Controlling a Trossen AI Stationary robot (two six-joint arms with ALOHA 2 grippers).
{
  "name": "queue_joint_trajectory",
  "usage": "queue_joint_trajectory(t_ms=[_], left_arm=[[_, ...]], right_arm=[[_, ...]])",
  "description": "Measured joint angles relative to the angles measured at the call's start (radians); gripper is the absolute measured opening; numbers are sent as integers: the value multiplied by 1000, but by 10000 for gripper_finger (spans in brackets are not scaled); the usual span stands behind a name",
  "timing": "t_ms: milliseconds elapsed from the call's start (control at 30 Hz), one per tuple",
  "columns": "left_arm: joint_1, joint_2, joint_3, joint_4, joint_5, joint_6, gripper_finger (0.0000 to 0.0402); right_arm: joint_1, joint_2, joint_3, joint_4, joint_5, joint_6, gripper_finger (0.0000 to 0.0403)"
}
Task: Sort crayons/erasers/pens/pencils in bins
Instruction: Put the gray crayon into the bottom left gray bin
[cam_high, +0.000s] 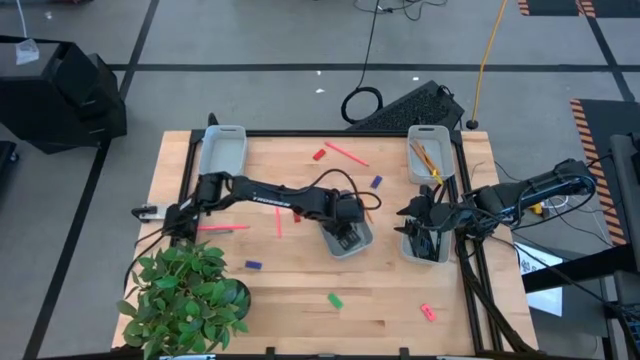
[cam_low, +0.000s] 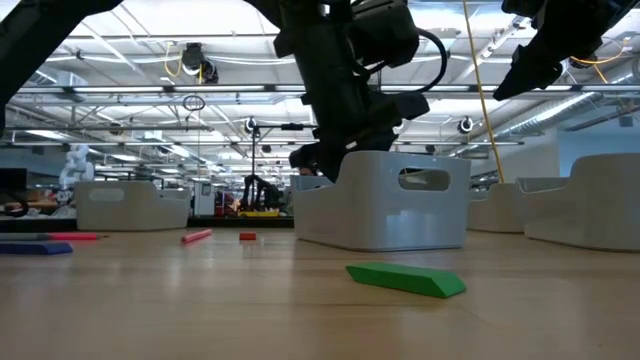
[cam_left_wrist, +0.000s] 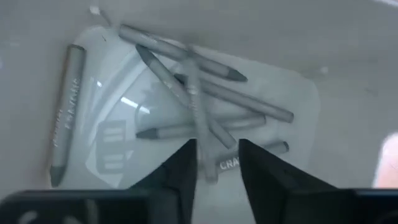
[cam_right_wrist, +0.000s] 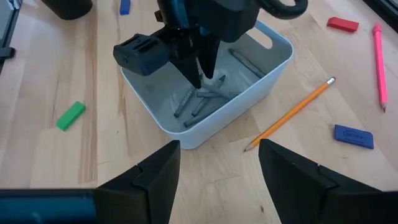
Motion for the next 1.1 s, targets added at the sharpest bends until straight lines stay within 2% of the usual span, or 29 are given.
queue_joint_trajectory(t_ms=[133, 300, 467, 667, 800, 900, 1100], left_arm=[[-2, -36, 25, -36, 26, 12, 157], [-22, -137, 56, -148, 25, 45, 162], [-60, -260, 56, -384, 31, 99, 163], [-110, -338, 29, -673, 32, 109, 163], [-139, -389, -93, -725, 88, 112, 163], [-150, -434, -239, -722, 137, 105, 163], [-127, -491, -554, -690, 140, 64, 163]], right_arm=[[0, 0, 0, 2, 0, 0, 212], [0, 0, 0, 7, 0, 1, 212], [0, 0, 0, 7, -1, -2, 212], [0, 0, 0, 11, -1, 0, 212], [0, 0, 0, 15, -1, 1, 212], [0, 0, 0, 15, -2, 19, 212], [0, 0, 0, 15, -4, 56, 212]])
